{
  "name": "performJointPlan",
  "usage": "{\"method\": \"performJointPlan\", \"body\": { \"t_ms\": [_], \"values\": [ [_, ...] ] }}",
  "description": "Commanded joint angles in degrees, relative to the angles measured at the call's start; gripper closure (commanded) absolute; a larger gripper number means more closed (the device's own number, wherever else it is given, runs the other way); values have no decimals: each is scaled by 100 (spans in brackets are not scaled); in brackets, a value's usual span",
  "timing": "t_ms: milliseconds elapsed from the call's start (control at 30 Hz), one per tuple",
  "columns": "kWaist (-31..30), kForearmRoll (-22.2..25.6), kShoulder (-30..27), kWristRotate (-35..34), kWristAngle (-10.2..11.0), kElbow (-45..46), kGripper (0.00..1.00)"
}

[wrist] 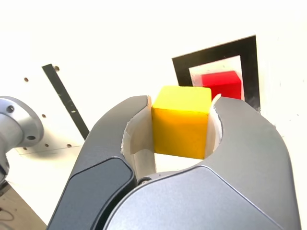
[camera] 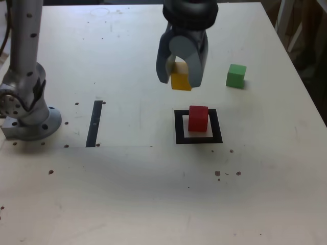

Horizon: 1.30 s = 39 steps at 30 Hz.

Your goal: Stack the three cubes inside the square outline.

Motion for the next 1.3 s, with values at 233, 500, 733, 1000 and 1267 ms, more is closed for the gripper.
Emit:
{"method": "performJointPlan", "body": {
  "t_ms": [233,500,733,1000,1267],
  "values": [
    [-119,-41,409,-50,-94,-268,71],
    [-122,-149,658,-50,-156,-322,71],
    [-122,-289,847,-50,-208,-334,71],
    [-122,-402,907,-47,-234,-292,65],
    [-122,-503,873,-32,-246,-160,2]
  ]
}}
